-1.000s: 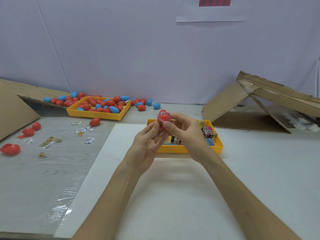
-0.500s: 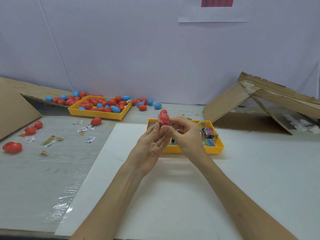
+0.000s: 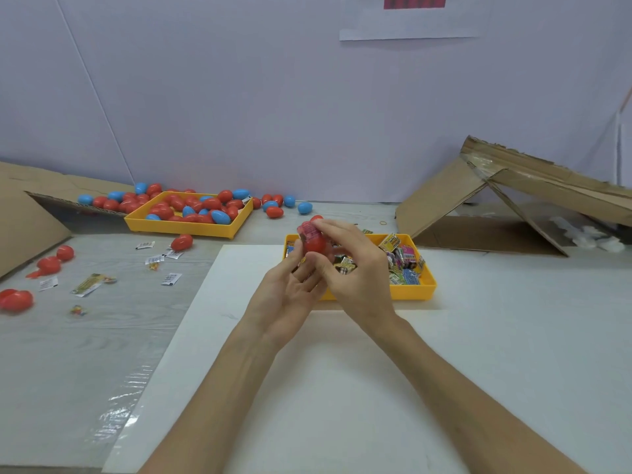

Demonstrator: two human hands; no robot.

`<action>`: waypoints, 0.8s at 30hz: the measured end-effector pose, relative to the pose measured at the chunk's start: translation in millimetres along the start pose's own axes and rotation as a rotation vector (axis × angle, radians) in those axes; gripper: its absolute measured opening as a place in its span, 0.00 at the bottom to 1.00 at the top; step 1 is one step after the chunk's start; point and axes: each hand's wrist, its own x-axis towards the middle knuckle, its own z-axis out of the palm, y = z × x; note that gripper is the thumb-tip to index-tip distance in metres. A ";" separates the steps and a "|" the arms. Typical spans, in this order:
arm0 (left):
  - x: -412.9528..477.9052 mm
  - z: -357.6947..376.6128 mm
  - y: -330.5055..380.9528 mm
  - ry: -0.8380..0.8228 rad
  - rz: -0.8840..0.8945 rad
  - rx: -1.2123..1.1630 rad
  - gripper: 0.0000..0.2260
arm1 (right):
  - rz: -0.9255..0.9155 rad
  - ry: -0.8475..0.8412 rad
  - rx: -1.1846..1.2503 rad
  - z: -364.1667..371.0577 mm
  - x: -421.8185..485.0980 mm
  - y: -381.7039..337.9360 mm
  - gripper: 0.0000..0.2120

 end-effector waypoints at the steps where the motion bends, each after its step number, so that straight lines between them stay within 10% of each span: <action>1: -0.2 -0.2 -0.3 -0.014 -0.005 0.026 0.19 | -0.005 0.012 0.002 0.8 -0.6 -0.5 0.20; 24: -1.8 -0.8 -2.0 -0.117 -0.079 -0.036 0.14 | -0.120 0.215 -0.132 2.1 -4.2 -1.8 0.14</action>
